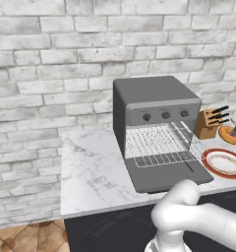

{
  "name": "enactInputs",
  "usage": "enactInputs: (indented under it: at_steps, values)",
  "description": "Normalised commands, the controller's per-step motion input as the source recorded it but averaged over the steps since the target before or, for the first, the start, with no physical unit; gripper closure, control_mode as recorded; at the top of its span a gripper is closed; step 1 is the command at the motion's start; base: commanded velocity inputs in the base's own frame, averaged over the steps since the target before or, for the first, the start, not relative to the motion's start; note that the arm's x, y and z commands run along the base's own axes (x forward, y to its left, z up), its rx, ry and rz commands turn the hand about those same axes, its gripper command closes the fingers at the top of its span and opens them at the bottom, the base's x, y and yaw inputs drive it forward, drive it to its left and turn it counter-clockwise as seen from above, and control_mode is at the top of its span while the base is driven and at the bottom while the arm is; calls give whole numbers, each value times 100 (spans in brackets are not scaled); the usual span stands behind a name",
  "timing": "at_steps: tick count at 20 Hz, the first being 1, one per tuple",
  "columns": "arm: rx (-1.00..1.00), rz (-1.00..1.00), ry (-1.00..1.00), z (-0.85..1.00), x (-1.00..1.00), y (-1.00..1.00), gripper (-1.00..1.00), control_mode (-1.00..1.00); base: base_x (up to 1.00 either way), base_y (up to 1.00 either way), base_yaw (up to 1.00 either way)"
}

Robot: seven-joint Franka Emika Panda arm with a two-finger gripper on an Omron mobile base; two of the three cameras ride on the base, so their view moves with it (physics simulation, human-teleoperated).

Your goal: Pick up the bagel from the plate, place it on the toaster oven rack, close the door, and set the timer.

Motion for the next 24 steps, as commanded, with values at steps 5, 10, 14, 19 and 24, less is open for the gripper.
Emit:
enactInputs:
  at_steps: [5, 10, 14, 19, 24]
  values:
    - [-4, 9, -7, 38, 0, 78, 100, -100, 0, 0, 0]
    - [-3, 9, -7, 5, 0, 63, 100, -100, 0, 0, 0]
    - [-2, 8, -8, 0, 8, 51, 100, -100, 0, 0, 0]
    - [-3, 8, -7, 0, 15, 52, 100, -100, 0, 0, 0]
    - [-4, 8, 0, -14, 40, 49, 100, -100, 0, 0, 0]
